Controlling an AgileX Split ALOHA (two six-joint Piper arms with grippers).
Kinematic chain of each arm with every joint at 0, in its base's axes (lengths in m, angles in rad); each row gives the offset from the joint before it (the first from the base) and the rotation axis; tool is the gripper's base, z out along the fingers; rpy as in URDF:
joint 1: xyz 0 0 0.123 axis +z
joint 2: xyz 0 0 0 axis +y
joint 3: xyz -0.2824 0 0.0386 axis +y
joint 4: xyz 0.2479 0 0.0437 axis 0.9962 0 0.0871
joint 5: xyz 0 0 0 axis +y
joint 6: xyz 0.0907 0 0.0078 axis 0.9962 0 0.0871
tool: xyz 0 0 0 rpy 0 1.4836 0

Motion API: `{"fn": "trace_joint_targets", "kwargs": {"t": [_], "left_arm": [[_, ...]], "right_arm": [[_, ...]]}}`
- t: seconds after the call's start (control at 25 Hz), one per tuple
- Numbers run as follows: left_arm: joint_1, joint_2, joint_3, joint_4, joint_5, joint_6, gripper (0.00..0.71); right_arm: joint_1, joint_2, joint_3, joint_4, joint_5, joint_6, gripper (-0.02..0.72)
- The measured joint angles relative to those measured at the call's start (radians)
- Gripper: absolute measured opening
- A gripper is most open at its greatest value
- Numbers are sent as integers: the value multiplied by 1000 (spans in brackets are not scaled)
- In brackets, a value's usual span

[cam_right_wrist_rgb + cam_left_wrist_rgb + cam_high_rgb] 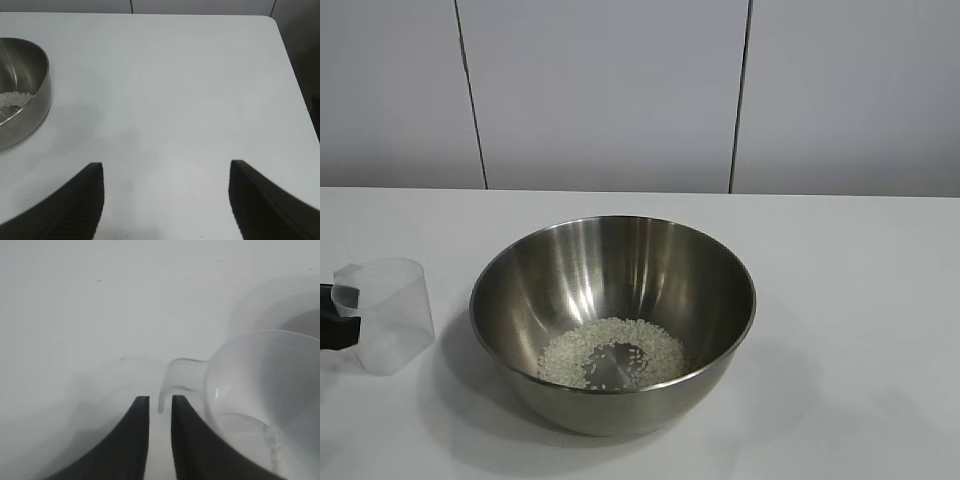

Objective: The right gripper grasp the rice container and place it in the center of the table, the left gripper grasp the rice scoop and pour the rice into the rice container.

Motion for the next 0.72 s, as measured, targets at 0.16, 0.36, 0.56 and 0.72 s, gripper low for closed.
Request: {"fn": "trace_joint_targets", "kwargs": {"t": [0.16, 0.36, 0.56, 0.72], "left_arm": [[0, 0, 40, -4, 0, 7, 305], [0, 0, 80, -29, 0, 7, 330], [0, -25, 113, -139, 0, 7, 332], [0, -80, 115, -204, 0, 11, 332]], "right_arm": [[0, 0, 0, 0, 0, 0, 487], [0, 0, 0, 0, 0, 0, 487], [0, 0, 0, 0, 0, 0, 487], [0, 0, 0, 0, 0, 0, 487]]}}
